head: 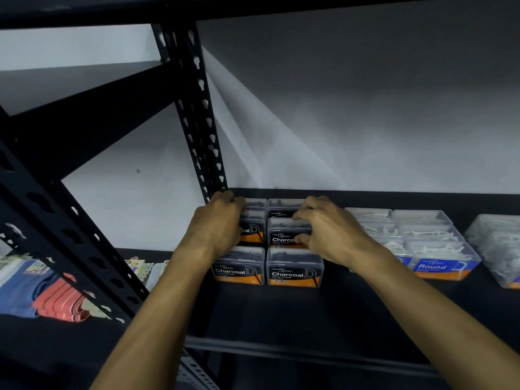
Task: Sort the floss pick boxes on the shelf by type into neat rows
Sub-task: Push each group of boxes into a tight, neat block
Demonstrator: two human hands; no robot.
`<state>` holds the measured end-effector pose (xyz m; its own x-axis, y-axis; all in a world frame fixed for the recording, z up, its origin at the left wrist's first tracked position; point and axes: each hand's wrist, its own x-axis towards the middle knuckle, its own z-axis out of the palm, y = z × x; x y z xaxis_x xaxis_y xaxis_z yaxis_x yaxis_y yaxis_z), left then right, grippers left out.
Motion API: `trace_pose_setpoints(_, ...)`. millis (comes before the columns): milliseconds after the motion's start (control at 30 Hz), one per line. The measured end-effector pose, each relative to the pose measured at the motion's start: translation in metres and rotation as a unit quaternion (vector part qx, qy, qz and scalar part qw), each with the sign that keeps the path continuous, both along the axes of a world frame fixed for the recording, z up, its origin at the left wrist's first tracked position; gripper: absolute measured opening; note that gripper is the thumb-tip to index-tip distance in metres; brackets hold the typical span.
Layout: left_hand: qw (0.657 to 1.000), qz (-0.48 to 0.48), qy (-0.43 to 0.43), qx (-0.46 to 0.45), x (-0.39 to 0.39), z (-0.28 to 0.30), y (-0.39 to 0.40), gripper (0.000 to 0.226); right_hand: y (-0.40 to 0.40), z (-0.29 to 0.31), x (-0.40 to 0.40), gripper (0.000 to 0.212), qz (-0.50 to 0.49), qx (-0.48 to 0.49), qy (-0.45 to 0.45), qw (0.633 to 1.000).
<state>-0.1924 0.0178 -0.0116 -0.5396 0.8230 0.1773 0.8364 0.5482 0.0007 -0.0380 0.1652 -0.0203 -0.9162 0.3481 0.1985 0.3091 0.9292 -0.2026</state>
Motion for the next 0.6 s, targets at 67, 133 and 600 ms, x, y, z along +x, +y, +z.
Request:
trace_pose_setpoints(67, 1.0, 0.002, 0.01, -0.005, -0.0003, -0.0002, -0.0005, 0.042, 0.0002, -0.0005, -0.0003, 0.046, -0.003, 0.004, 0.003, 1.0)
trace_pose_setpoints(133, 1.0, 0.004, 0.019, -0.012, -0.0006, -0.0004, -0.001, 0.042, 0.0007, -0.0015, -0.0006, 0.045, -0.007, 0.012, 0.007, 1.0)
trace_pose_setpoints(600, 1.0, 0.005, 0.026, -0.007, -0.0008, -0.0009, -0.0032, 0.043, 0.0008, -0.0042, -0.0064, 0.039, -0.021, 0.029, 0.018, 0.999)
